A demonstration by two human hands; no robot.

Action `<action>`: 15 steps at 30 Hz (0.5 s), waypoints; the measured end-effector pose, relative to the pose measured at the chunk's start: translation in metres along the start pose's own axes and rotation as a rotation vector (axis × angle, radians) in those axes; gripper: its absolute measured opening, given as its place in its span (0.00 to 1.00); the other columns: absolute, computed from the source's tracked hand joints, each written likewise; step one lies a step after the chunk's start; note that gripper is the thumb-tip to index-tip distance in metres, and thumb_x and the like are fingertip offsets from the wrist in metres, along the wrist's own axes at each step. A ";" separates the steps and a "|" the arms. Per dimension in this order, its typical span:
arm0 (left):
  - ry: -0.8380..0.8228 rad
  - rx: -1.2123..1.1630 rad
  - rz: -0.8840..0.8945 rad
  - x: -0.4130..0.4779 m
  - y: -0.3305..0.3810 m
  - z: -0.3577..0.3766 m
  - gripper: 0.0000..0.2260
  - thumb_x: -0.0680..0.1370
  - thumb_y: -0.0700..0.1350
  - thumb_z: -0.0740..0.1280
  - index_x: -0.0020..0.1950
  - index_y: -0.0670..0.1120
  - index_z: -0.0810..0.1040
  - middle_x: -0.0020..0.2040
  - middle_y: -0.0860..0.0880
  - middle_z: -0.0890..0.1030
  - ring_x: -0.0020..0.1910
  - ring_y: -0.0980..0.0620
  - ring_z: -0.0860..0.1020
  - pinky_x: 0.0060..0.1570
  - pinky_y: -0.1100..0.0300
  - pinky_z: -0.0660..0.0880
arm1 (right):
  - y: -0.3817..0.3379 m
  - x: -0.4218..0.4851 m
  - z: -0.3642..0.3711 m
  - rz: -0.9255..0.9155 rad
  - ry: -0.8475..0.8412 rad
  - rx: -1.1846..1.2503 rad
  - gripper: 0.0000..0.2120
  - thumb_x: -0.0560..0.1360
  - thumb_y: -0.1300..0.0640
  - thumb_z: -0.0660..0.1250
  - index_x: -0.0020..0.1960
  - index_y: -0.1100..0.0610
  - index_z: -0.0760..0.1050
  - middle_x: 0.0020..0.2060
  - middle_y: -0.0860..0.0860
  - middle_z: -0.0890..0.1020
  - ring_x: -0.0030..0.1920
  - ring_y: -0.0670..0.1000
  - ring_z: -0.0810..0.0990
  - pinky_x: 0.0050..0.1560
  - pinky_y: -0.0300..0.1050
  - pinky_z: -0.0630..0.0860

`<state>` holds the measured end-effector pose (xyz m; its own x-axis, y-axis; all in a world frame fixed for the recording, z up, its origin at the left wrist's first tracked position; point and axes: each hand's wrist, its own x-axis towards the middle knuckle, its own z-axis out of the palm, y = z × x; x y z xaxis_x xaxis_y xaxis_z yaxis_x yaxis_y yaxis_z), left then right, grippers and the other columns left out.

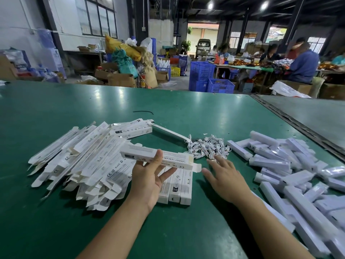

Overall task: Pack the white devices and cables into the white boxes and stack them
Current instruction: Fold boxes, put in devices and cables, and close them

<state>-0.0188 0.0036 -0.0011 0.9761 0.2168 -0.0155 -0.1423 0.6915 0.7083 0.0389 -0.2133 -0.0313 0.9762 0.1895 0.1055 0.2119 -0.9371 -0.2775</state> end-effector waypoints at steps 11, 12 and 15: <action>0.000 0.015 -0.006 0.000 0.003 -0.001 0.13 0.69 0.43 0.72 0.51 0.43 0.77 0.47 0.42 0.83 0.47 0.45 0.85 0.39 0.53 0.83 | -0.011 -0.016 -0.011 0.015 0.090 -0.079 0.17 0.77 0.48 0.66 0.65 0.48 0.75 0.55 0.44 0.83 0.61 0.50 0.74 0.57 0.47 0.70; 0.000 0.014 -0.008 0.000 0.003 -0.001 0.13 0.69 0.43 0.72 0.51 0.43 0.77 0.47 0.42 0.84 0.47 0.46 0.85 0.39 0.53 0.83 | -0.012 -0.018 -0.012 0.019 0.086 -0.024 0.17 0.76 0.50 0.67 0.65 0.48 0.76 0.54 0.45 0.83 0.59 0.51 0.76 0.56 0.46 0.72; -0.007 0.010 -0.007 0.000 0.004 -0.001 0.12 0.68 0.44 0.72 0.49 0.44 0.77 0.45 0.43 0.84 0.45 0.46 0.85 0.38 0.54 0.82 | -0.013 -0.018 -0.015 0.067 0.101 0.041 0.17 0.75 0.52 0.71 0.63 0.51 0.77 0.55 0.50 0.80 0.56 0.53 0.77 0.54 0.45 0.73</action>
<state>-0.0192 0.0071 0.0010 0.9782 0.2071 -0.0160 -0.1335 0.6858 0.7154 0.0175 -0.2087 -0.0155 0.9790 0.0950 0.1803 0.1505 -0.9335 -0.3255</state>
